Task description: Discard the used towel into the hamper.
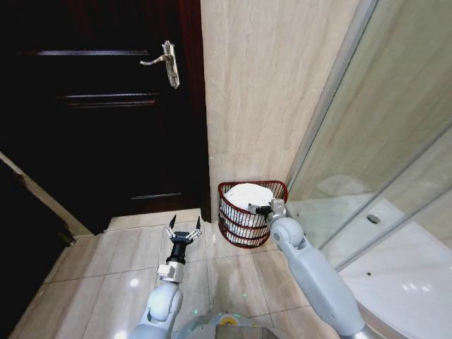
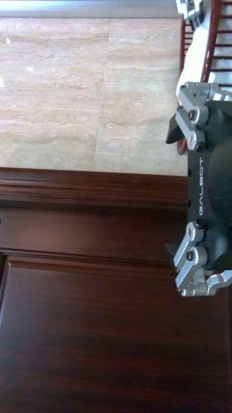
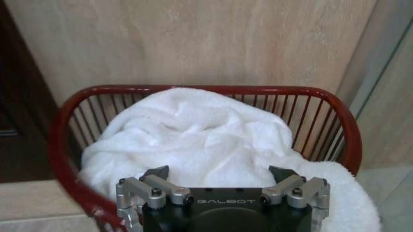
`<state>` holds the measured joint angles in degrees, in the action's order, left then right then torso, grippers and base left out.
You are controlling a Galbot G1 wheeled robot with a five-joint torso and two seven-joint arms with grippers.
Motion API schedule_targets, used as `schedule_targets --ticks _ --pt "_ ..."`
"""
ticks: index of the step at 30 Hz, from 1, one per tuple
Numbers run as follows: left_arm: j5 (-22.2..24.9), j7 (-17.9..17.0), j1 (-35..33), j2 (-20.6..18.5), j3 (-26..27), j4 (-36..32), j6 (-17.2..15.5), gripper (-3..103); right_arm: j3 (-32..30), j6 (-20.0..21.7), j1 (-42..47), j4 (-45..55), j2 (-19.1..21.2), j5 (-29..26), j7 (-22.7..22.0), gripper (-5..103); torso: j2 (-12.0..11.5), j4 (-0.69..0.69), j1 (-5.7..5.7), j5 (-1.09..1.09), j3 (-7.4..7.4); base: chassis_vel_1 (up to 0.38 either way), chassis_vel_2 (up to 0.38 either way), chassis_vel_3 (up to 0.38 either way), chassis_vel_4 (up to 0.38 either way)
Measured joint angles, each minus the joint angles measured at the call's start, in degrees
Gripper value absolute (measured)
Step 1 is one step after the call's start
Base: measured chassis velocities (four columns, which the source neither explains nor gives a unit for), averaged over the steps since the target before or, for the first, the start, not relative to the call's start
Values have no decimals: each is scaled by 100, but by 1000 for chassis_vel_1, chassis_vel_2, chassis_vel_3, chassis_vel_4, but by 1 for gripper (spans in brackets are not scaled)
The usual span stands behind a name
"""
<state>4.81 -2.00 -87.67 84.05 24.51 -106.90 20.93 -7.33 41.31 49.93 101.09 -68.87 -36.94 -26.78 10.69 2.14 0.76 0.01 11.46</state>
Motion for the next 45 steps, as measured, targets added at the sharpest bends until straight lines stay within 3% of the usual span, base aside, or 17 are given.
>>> schedule_targets --ticks 7,17,28,41,45 --pt "-23 -4 -24 11 1 -17 -24 100 -9 -104 -512 -754 -166 151 332 100 0 0 0 0 1 0 0 0 0" --pt "-19 59 34 48 -17 -151 -329 100 -56 -232 -454 -688 -119 366 473 100 28 -1 7 0 20 0 0 0 0" --pt "-54 101 25 57 -29 -194 -416 100 -93 -225 -536 -662 -47 332 545 100 292 0 87 -1 203 0 0 0 0" --pt "-31 235 38 32 -14 -133 -438 100 -121 -137 -234 -184 39 185 312 100 606 -2 186 -1 419 0 0 0 0" --pt "-64 262 25 26 -12 -109 -439 100 83 -101 -519 -399 146 -134 285 100 697 0 219 -1 477 0 0 0 0"
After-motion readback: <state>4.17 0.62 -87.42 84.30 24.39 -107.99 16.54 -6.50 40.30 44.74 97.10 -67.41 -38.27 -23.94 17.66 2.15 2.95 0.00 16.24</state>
